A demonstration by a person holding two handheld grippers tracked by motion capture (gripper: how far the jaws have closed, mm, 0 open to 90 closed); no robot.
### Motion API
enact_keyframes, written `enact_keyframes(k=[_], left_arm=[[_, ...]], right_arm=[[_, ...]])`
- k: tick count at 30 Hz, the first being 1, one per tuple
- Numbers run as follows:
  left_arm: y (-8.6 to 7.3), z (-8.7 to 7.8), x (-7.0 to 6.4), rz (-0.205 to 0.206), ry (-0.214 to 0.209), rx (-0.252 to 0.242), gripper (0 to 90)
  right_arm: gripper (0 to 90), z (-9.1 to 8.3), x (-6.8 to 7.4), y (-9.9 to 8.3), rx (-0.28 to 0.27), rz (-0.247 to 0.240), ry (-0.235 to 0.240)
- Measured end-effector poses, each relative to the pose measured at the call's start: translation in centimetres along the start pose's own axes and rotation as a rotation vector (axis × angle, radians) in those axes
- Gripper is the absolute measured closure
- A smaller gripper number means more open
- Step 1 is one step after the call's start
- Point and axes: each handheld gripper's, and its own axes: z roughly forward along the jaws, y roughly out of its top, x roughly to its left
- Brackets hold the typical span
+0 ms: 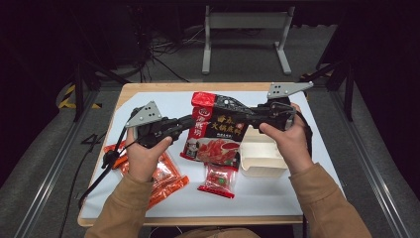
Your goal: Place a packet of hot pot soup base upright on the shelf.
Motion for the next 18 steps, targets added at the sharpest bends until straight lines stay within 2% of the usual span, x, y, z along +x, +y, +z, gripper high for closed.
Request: enact_keyframes(k=[5,13,18], left_arm=[[0.1,-0.8,0.1,0.003,0.021,-0.014,74.9],[-0.2,-1.4,0.5,-0.014,0.062,0.004,61.1],[-0.6,-1.4,0.8,-0.023,0.089,0.02,54.9]], right_arm=[[78.1,-0.7,-0.2,0.9,0.027,-0.04,-0.047],[78.1,-2.5,-1.3,1.7,0.015,-0.052,-0.098],[78.0,-3.8,-2.1,2.3,0.017,-0.082,-0.146]])
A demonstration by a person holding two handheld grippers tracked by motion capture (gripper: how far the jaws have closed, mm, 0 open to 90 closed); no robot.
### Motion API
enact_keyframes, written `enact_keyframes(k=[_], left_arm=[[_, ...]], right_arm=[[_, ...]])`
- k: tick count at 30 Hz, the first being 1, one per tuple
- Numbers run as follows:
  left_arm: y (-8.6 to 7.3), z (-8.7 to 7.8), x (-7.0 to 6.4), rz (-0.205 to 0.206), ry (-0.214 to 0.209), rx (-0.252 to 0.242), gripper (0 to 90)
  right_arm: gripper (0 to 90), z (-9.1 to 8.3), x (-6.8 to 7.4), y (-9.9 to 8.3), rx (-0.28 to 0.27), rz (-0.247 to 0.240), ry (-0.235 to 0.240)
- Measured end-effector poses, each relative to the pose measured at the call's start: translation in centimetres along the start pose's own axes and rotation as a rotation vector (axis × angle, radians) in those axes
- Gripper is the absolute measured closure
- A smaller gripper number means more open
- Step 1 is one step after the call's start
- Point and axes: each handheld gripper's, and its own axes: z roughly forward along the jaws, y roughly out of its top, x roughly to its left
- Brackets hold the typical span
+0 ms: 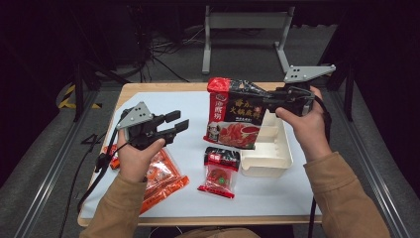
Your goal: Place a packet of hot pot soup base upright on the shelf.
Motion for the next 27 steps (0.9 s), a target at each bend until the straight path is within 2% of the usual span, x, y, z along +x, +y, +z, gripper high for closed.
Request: enact_keyframes(k=[7,9,13,17,21,27], left_arm=[[-0.2,0.0,0.1,0.028,0.045,0.019,42.2],[-0.3,0.0,0.2,0.02,0.039,0.029,39.8],[-0.6,0.0,0.4,0.02,0.07,0.048,35.6],[-0.8,-0.1,0.7,0.003,0.08,0.061,33.6],[-1.0,-0.3,1.0,-0.009,0.09,0.071,31.5],[-1.4,-0.7,1.3,-0.025,0.108,0.08,29.4]], right_arm=[[78.0,-1.1,-1.7,0.1,0.004,-0.017,-0.052],[78.0,-1.3,-2.0,0.2,0.001,-0.019,-0.057],[78.0,-2.0,-3.0,0.4,0.004,-0.035,-0.085],[78.0,-2.4,-3.5,0.6,0.01,-0.049,-0.105],[78.0,-2.7,-4.2,0.5,0.009,-0.04,-0.119],[78.0,-3.0,-5.7,0.0,0.004,-0.056,-0.153]])
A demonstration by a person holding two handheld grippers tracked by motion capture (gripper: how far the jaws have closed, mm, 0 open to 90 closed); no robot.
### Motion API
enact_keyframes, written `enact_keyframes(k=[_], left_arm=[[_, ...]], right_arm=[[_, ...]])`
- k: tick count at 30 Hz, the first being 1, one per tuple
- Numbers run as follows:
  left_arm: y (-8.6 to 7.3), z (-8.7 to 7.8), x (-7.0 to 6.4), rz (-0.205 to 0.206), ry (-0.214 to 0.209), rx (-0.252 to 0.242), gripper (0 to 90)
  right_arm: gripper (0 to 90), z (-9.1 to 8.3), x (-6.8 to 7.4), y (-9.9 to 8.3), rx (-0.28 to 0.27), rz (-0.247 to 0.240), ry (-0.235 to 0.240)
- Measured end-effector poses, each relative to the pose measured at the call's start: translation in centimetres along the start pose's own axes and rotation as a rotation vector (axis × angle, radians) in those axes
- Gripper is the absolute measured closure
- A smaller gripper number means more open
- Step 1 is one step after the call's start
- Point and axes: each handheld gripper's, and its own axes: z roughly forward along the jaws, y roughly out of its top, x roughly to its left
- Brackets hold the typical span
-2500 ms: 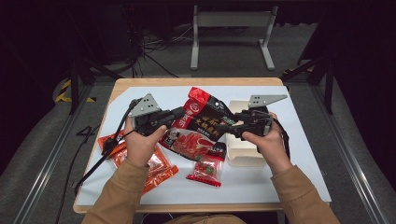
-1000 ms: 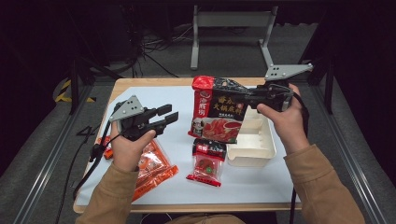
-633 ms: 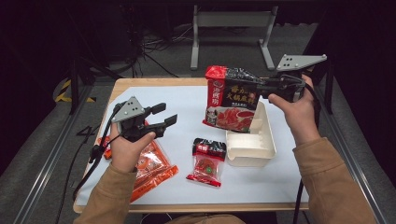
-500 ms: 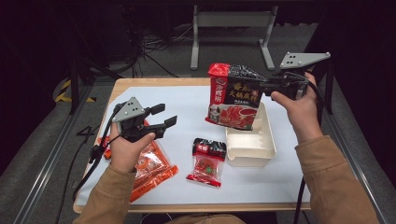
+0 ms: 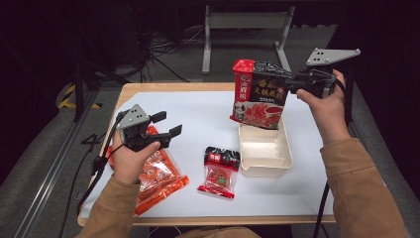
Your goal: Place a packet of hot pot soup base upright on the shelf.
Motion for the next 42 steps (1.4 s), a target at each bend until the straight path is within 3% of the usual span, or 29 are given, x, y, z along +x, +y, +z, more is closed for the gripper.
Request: enact_keyframes(k=[8,20,32,42], left_arm=[[-0.5,-0.6,0.3,-0.019,0.025,0.012,27.3],[-0.8,-0.7,0.6,-0.026,0.038,0.028,26.1],[-0.8,-0.3,0.8,-0.023,0.041,0.044,25.7],[-1.0,-0.2,0.9,-0.031,0.041,0.045,25.5]], right_arm=[[77.9,0.3,-1.7,-1.1,-0.019,0.016,-0.029],[77.9,1.2,-2.9,-2.9,-0.054,-0.018,-0.033],[77.7,2.5,-3.5,-4.7,-0.026,-0.042,-0.072],[77.7,3.5,-3.8,-5.6,-0.018,-0.053,-0.069]])
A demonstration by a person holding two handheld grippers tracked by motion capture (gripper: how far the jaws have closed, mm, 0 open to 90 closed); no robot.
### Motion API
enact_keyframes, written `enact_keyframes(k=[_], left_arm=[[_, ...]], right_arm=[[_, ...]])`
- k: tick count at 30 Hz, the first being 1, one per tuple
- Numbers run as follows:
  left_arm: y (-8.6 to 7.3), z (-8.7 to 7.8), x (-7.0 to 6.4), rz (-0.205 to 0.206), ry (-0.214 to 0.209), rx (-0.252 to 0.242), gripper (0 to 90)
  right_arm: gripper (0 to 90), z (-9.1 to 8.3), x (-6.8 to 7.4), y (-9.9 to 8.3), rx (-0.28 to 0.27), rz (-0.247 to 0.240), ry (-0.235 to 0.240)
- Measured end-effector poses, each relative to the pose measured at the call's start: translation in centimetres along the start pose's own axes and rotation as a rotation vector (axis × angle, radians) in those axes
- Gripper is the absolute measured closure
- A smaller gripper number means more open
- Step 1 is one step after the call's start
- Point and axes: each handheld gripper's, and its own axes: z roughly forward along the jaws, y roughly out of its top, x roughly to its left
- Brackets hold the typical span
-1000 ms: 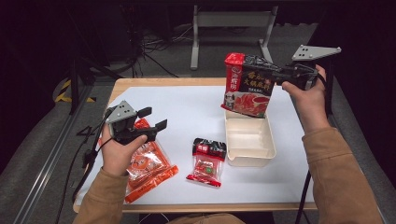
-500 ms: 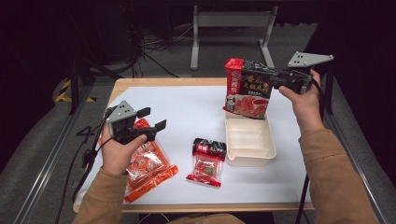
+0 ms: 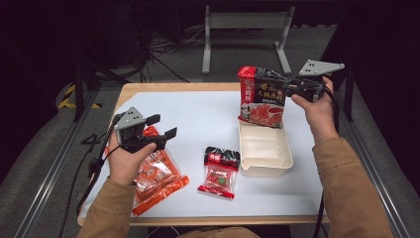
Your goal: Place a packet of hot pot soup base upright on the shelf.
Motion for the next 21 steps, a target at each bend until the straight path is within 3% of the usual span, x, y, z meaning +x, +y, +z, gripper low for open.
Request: enact_keyframes(k=[13,21], left_arm=[[-0.4,-0.5,0.5,-0.006,0.013,0.003,25.5],[-0.5,-0.8,0.7,-0.01,0.016,0.007,25.5]], right_arm=[[76.8,0.5,0.3,-1.2,-0.002,-0.009,0.005],[75.7,0.6,0.4,-2.0,-0.008,0.013,0.001]])
